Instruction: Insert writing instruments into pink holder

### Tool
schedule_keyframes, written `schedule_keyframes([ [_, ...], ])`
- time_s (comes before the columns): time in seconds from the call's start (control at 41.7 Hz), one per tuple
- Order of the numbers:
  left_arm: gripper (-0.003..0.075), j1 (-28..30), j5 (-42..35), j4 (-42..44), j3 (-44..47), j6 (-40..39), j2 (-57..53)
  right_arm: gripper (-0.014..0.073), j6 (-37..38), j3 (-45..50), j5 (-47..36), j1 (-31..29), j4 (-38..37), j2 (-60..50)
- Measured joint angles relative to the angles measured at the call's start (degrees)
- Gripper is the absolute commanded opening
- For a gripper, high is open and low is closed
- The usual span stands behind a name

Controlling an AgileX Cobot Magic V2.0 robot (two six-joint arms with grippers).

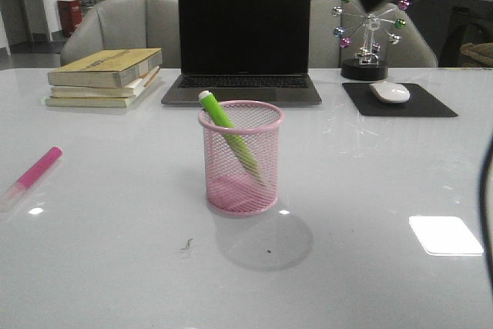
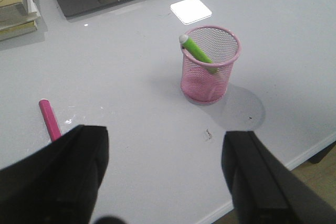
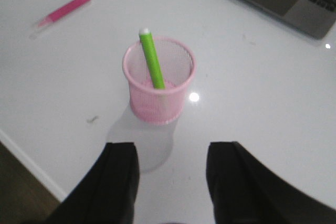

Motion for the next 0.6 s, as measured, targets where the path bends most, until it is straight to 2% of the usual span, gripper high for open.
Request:
schedule_keyframes([
  [0.192,0.0507,0.0,0.0,0.0,0.0,0.0,0.0,0.0427,0.0,2.3,9.4,0.0,0.0,-8.1],
  [0.407,0.0507,0.0,0.0,0.0,0.0,0.0,0.0,0.0427,0.0,6.6,10.5,0.0,0.0,-14.6],
  [0.599,0.0507,0.2,1.2,0.0,-0.1,-0.1,1.3,0.0427,0.0,6.9,11.8,0.0,0.0,-15.8],
])
